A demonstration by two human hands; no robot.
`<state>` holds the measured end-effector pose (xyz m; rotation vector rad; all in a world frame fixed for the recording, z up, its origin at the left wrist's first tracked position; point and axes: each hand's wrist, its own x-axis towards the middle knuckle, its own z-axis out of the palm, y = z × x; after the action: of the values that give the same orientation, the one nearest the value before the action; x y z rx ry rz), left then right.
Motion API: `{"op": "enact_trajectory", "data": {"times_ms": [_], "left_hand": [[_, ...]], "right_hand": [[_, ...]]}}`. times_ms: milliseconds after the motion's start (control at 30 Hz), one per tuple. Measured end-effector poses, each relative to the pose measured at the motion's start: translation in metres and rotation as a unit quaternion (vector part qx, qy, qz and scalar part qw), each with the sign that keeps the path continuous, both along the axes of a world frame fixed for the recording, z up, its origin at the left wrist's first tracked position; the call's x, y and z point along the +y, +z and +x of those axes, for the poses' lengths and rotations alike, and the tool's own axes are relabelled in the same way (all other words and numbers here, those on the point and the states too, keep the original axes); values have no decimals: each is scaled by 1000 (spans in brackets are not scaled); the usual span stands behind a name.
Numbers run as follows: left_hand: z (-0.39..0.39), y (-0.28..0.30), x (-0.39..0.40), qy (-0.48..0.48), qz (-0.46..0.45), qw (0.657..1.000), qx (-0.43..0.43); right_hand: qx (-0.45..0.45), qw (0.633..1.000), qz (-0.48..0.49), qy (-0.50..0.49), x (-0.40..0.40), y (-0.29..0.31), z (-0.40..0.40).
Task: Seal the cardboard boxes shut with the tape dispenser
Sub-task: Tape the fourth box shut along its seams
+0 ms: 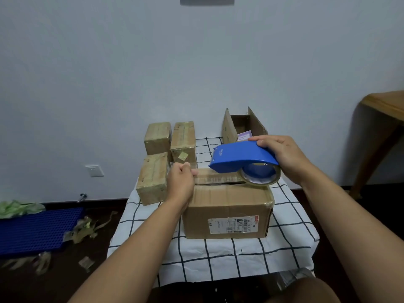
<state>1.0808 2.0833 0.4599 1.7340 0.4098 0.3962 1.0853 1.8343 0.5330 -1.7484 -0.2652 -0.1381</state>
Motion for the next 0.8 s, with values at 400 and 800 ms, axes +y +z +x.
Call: {"op": "enact_trajectory", "data": {"times_ms": [400, 800], "left_hand": [[-8, 8, -1, 41, 13, 999, -13], [-13, 23, 21, -11, -28, 999, -30]], "right_hand": [[13, 999, 31, 4, 8, -4, 8], [46, 989, 138, -3, 14, -34, 18]]}}
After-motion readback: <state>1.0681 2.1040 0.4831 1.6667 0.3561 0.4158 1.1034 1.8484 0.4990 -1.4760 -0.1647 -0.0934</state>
